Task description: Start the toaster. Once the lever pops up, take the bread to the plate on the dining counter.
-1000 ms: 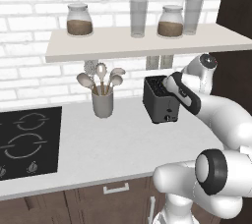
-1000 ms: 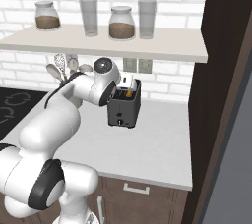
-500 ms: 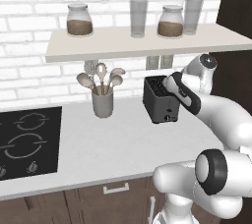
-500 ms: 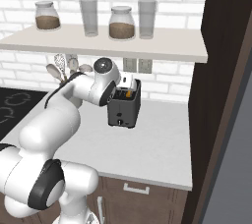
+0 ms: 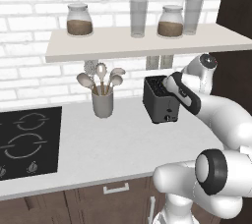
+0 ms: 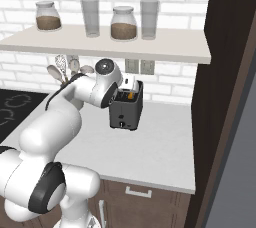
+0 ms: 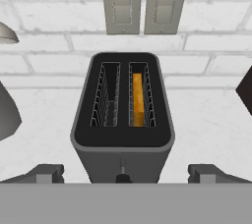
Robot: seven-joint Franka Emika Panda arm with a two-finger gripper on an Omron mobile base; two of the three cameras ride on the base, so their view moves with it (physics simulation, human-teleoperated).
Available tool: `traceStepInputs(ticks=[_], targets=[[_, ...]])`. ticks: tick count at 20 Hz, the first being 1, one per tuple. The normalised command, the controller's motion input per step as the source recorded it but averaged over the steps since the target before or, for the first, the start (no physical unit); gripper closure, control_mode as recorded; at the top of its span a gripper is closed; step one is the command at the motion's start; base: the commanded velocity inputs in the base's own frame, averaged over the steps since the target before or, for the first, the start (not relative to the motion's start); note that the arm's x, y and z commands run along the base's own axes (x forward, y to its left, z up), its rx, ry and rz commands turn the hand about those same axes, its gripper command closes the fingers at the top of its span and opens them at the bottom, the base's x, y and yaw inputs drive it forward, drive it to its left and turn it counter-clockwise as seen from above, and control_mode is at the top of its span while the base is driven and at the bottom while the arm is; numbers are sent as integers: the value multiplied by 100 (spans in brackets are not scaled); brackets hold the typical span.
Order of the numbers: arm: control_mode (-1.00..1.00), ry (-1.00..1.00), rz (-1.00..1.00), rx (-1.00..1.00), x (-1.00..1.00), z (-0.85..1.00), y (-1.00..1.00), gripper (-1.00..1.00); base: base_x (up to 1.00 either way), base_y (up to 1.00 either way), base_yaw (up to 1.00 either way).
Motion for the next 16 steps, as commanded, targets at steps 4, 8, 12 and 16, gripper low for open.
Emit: traceStepInputs(ticks=[4, 8, 12, 16], targets=[[-100, 0, 0, 0, 0, 0, 0, -100, 0, 0, 0], [-100, 0, 0, 0, 0, 0, 0, -100, 0, 0, 0], [-100, 0, 0, 0, 0, 0, 0, -100, 0, 0, 0], [-100, 0, 0, 0, 0, 0, 0, -100, 0, 0, 0]])
